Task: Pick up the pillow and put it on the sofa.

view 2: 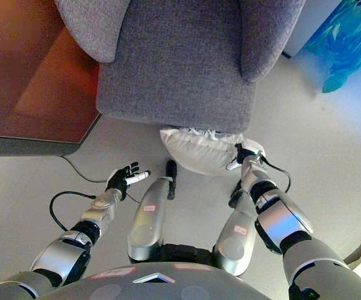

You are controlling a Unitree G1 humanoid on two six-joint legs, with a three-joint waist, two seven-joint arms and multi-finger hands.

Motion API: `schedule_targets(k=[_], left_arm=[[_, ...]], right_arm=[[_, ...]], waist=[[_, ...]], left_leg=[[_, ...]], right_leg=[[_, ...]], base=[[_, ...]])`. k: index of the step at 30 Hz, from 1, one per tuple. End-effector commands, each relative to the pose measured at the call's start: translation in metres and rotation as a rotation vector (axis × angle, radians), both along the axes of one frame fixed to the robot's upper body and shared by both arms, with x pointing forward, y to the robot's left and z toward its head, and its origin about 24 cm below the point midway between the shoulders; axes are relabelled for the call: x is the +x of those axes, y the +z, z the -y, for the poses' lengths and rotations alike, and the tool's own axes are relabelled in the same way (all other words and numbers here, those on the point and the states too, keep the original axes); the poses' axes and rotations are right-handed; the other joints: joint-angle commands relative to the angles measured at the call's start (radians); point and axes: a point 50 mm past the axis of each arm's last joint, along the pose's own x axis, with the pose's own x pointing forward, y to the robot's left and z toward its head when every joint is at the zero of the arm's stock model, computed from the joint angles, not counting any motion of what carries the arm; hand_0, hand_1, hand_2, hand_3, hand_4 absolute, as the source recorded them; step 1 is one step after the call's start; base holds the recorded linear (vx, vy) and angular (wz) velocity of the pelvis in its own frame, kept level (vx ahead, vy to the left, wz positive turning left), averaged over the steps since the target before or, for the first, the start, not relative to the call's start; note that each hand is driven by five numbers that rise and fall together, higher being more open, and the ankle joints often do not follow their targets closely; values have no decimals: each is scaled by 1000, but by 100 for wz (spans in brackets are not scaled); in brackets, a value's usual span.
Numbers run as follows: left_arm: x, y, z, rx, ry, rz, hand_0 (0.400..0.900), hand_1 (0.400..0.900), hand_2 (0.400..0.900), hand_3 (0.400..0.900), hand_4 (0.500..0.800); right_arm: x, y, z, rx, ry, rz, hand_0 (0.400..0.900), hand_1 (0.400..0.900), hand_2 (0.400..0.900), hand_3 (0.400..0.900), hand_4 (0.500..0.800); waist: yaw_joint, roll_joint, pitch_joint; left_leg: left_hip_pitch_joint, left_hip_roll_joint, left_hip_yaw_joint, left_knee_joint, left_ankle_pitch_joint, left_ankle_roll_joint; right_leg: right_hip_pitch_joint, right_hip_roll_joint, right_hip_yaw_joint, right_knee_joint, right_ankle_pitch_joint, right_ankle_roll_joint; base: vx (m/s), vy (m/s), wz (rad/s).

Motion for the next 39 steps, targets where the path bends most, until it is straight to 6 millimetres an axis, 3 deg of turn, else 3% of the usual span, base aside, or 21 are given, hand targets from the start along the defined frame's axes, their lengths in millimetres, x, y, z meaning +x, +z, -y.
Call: schedule_targets(k=[1,9,20,22,31,32,33,39], left_arm=[[4,14,-25,46,80,90,900,900,900,900,800],[-6,13,-36,-11,145,87,900,900,900,900,800],[-70,-17,-66,-122,421,-43,900,900,900,900,800],[-79,-19,-70,-148,468,-39,900,900,900,900,800],[-98,-18,-89,-210,580,3,900,900,900,900,800],[-100,-18,-90,-213,588,1,900,900,900,900,800],[-102,-18,-91,-214,593,1,900,900,900,900,800],[-113,-18,-100,-211,611,16,900,900,900,900,800]], right_arm=[[27,39,12,-15,-10,115,900,900,900,900,800],[48,77,24,-36,-12,204,900,900,900,900,800],[72,140,41,-65,-11,313,900,900,900,900,800],[74,147,42,-71,-4,318,900,900,900,900,800],[85,180,36,-15,23,374,900,900,900,900,800],[86,183,34,-9,40,381,506,506,506,506,564],[86,185,34,3,46,375,400,400,400,400,500],[88,188,29,56,78,388,400,400,400,400,500]], waist=[[37,23,12],[55,67,54],[90,133,80],[98,144,80],[118,167,80],[117,168,80],[117,168,80],[120,154,80]], left_leg=[[-34,39,-61,30,-7,-27],[-170,20,-80,126,-34,-18],[-354,-10,-84,237,-39,4],[-379,-8,-87,275,-70,6],[-540,-9,-88,390,-83,16],[-554,-6,-88,408,-87,16],[-563,-5,-89,420,-90,16],[-614,14,-103,504,-112,18]], right_leg=[[-40,-85,100,41,-5,85],[-190,-90,163,163,-42,70],[-390,-84,219,320,-90,34],[-418,-79,232,370,-131,35],[-570,-62,264,495,-170,7],[-585,-61,268,512,-176,4],[-594,-60,271,522,-180,1],[-647,-53,277,602,-208,-11]], base=[[-57,34,10],[-48,30,9],[-60,47,5],[11,22,0],[-57,12,3],[-61,10,-1],[-61,7,-2],[-45,-14,-9]])
